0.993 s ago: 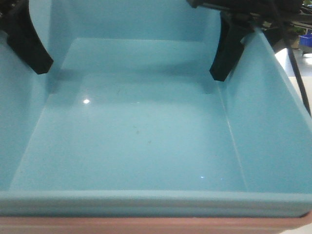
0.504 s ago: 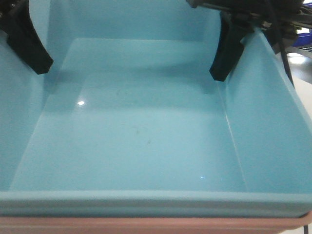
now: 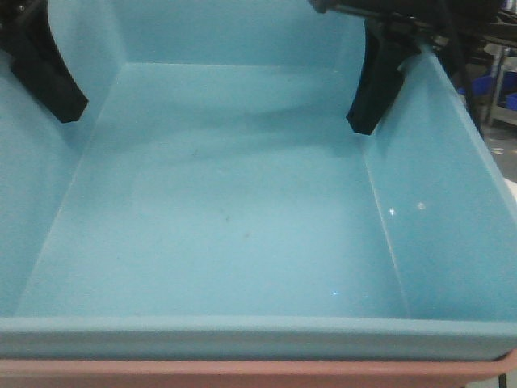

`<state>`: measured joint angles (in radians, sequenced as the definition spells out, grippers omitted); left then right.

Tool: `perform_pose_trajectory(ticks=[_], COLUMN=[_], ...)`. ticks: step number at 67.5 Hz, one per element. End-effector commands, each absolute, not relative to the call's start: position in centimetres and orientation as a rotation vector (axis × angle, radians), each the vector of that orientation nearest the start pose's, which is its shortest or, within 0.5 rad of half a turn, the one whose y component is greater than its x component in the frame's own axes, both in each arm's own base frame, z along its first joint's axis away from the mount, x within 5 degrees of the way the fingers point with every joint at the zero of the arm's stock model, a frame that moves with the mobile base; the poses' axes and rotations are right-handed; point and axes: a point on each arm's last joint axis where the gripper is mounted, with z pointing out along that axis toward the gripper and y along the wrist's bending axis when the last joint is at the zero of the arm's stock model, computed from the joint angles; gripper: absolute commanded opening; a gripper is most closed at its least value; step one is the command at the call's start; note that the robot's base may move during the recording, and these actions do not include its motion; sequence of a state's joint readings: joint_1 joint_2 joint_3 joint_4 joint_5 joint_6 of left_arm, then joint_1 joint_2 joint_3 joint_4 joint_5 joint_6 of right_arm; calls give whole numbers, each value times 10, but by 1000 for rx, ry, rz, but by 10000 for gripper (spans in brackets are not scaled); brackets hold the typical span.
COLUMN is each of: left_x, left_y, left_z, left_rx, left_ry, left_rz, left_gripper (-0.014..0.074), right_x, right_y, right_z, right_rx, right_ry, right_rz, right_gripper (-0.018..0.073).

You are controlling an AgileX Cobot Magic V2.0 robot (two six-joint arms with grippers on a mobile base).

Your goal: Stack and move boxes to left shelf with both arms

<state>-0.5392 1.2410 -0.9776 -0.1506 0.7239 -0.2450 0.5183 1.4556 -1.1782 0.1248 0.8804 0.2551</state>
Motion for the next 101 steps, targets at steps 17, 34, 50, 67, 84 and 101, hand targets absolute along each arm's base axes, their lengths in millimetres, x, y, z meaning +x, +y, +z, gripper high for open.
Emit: perform_pose_trajectory(ticks=[17,34,50,67,84,101], left_x=[211,211,211,211,211,211], left_y=[-141,-141,-141,-141,-141,-141], left_z=[336,336,336,336,336,336], left_rx=[274,274,274,274,274,274], left_ry=[2371,2371,2371,2371,2371,2371], left_rz=[-587,-587,-587,-587,-587,-587], left_gripper=[-3,-3,-3,-3,-3,-3], right_x=[260,260,260,260,260,260], right_y=[153,153,153,153,153,153], right_z=[326,326,326,326,326,326], right_rx=[-301,-301,-301,-301,-301,-301], right_ry=[2539,2539,2539,2539,2539,2539], right_rz=[419,419,419,419,419,419], right_gripper=[58,58,58,58,58,58])
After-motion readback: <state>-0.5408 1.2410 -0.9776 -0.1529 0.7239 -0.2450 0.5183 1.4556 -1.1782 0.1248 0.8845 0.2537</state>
